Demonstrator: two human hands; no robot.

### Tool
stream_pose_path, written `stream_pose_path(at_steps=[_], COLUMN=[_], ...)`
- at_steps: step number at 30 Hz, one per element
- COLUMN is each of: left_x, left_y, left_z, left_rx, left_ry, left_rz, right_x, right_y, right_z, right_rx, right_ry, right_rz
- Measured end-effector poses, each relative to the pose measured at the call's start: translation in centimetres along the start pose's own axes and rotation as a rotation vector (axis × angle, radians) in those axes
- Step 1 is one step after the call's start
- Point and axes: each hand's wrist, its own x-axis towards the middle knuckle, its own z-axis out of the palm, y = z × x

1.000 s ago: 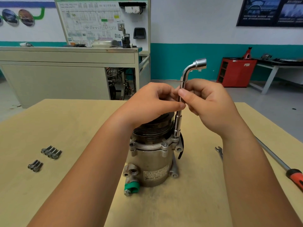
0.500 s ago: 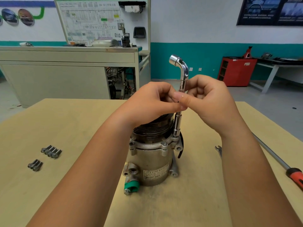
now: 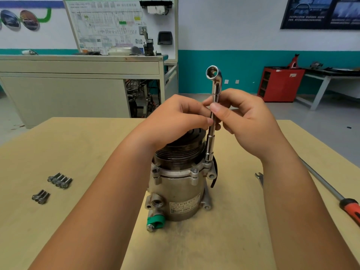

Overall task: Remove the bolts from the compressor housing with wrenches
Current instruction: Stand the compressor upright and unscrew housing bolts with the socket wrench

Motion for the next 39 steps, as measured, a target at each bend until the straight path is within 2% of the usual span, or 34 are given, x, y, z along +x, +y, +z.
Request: stream_pose_path(at_steps=[6,12,22,28,39], left_x=[0.1,0.24,0.09,0.19,0.33], left_y=[-0.53,-0.48,-0.41,-0.65,-0.65], left_z=[0.03,0.45,-0.09,-0.02,0.31], left_rx=[0.0,0.005,0.006,0.027,0.03], left_ry=[0.0,0.0,-0.029,-0.016,-0.006], left_rz=[0.002,-0.003,-0.008,-0.011,0.005], right_x=[0.11,0.07,-0.02,0.09,0.07], right_y=[0.18,0.13,-0.41,-0.12,0.14], right_z=[-0.22,0.05,-0.18,-0.23,0.02], right_rx=[-0.011,-0.003,0.02,-0.002,-0.039], right_ry=[0.106,0.119,-0.024,0.085,0.14], right_rz=[0.027,0.003,-0.022,0.041,0.022])
